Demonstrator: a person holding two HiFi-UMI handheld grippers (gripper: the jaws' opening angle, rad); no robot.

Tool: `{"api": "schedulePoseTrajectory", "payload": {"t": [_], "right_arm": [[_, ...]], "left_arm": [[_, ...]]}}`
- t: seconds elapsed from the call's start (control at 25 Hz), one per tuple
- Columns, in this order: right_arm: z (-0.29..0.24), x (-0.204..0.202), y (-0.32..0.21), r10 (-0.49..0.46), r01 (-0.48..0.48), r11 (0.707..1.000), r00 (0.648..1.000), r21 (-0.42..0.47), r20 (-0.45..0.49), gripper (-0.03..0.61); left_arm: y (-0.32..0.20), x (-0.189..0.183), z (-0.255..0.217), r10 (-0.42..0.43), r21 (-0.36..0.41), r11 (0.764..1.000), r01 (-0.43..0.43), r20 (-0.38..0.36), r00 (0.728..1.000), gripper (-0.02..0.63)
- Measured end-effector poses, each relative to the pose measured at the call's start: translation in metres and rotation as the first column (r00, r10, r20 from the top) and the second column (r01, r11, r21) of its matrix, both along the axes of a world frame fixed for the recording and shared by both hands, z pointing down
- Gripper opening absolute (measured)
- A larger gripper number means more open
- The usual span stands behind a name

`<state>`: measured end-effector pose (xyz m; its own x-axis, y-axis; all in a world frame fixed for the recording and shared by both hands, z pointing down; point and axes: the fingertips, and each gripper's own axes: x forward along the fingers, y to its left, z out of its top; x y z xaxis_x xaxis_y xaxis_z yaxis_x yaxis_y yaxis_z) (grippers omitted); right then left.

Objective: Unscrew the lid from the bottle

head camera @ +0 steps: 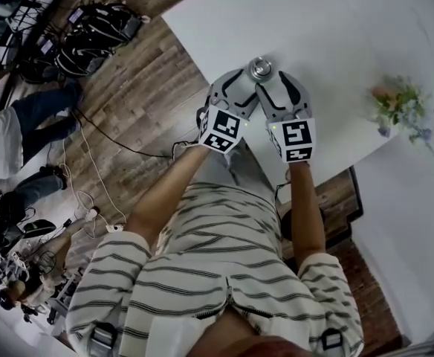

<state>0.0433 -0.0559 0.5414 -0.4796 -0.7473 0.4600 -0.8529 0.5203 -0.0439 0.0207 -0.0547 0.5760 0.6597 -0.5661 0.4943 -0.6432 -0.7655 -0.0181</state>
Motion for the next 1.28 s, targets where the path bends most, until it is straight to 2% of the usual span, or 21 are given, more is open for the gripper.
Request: {"api": "schedulePoseTrajectory", "payload": {"t": [0.24,0.68,0.84,0.92,1.0,1.28], "right_arm": [[0.016,-0.005,-0.007,-0.051,0.051,0.999,0.998,-0.021,-0.026,0.267],[0.025,-0.013,-0.022,-0.112,0.11,0.994,0.991,-0.026,-0.07,0.268],[0.029,-0.013,-0.024,-0.119,0.117,0.993,0.991,-0.033,-0.066,0.256],[0.028,-0.013,-0.024,-0.122,0.121,0.992,0.99,-0.032,-0.064,0.245],[0.028,-0.015,-0.025,-0.127,0.125,0.992,0.99,-0.029,-0.062,0.227],[0.028,-0.017,-0.026,-0.158,0.156,0.987,0.985,-0.03,-0.07,0.239]], "left_arm": [[-0.006,0.014,0.022,0.061,-0.004,0.998,-0.061,0.031,0.998,0.314],[-0.023,0.018,0.034,0.095,-0.008,0.995,-0.095,0.023,0.995,0.333],[-0.023,0.025,0.04,0.109,-0.023,0.994,-0.109,0.023,0.994,0.334],[-0.024,0.025,0.041,0.11,-0.02,0.994,-0.109,0.024,0.994,0.302],[-0.024,0.024,0.041,0.106,-0.007,0.994,-0.106,0.019,0.994,0.307],[-0.024,0.02,0.041,0.106,-0.004,0.994,-0.106,0.017,0.994,0.305]]}}
